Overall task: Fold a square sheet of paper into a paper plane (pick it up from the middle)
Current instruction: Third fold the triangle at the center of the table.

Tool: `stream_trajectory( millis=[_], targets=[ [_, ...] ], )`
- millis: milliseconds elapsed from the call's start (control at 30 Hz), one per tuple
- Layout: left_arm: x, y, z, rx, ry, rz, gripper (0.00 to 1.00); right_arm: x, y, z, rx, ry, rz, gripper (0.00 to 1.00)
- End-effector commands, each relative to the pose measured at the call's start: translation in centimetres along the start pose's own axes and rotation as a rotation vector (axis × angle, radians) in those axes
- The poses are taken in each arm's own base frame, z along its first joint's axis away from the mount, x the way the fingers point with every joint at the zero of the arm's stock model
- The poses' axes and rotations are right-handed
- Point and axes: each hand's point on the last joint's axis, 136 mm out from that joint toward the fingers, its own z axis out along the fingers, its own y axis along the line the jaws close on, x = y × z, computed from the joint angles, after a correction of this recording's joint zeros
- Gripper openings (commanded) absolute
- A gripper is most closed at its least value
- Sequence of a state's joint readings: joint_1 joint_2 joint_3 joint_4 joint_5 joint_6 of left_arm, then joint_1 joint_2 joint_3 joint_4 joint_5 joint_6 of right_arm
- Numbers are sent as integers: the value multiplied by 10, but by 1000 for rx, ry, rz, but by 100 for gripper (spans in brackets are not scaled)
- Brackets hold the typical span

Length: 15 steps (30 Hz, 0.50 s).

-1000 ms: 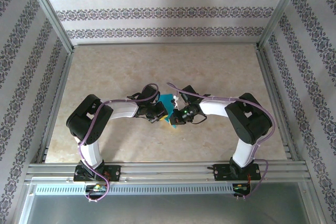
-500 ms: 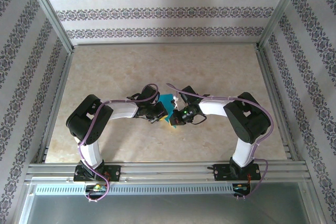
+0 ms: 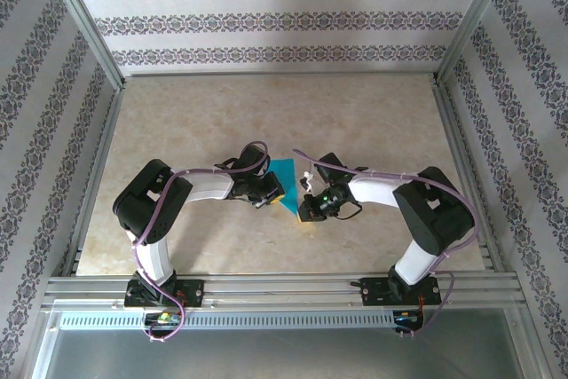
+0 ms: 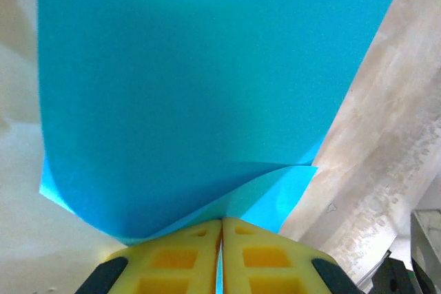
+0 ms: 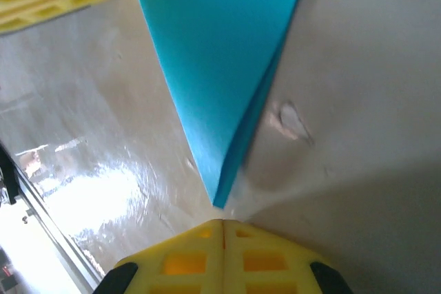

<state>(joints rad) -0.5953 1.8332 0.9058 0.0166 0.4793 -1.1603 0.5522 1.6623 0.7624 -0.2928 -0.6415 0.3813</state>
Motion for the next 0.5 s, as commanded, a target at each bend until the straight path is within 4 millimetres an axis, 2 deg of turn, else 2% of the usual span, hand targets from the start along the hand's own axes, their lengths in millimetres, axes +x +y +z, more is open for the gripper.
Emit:
stream_trajectory(
  millis=[0, 100, 167, 333, 467],
  targets=[
    [9, 79, 13, -257, 20, -88, 11, -12, 15, -20, -15, -68, -65, 5],
    [7, 70, 10, -239, 17, -80, 11, -26, 34, -23, -36, -96, -121, 6],
    [6, 65, 10, -226, 15, -74, 11, -32, 36, -17, -28, -89, -134, 6],
    [4, 55, 9, -198, 14, -64, 11, -44, 26, 1, 13, -74, -119, 6],
    [3, 44, 6, -167, 11, -44, 12, -43, 14, 13, 39, -43, -91, 6]
  ],
)
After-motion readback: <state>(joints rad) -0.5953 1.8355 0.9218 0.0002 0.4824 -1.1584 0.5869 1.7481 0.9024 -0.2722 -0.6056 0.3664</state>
